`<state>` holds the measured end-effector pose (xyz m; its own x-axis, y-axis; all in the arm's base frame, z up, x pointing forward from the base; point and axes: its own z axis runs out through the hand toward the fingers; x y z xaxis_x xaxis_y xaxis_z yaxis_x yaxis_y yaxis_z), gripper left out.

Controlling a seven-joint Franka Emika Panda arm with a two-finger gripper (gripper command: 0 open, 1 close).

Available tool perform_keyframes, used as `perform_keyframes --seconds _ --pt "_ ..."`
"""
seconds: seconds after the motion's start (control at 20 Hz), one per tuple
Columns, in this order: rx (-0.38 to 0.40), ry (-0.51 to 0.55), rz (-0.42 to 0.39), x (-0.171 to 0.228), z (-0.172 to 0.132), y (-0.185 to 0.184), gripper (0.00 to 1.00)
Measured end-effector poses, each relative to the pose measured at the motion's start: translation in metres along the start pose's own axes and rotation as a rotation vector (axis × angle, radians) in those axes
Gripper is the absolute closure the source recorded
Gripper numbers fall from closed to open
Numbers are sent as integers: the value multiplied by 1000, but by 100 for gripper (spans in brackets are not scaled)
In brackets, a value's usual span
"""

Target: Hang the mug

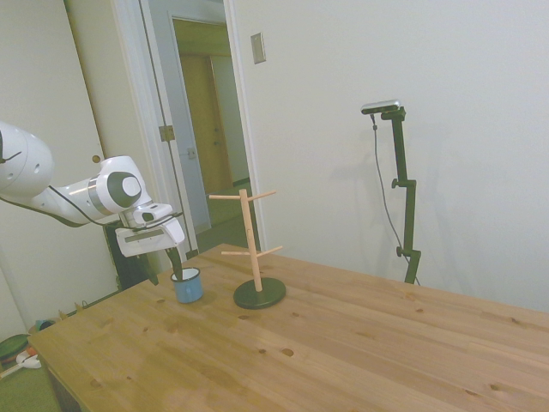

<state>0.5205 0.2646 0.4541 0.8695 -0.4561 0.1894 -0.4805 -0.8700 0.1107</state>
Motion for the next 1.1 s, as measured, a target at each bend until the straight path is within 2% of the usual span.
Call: perform_keyframes --seconds 0.5,0.6,1.1 --pt "-22 0 -23 9 -3 -64 0" --pt "-25 7 8 19 -5 -81 0" --pt "-51 -3 1 22 16 -99 0"
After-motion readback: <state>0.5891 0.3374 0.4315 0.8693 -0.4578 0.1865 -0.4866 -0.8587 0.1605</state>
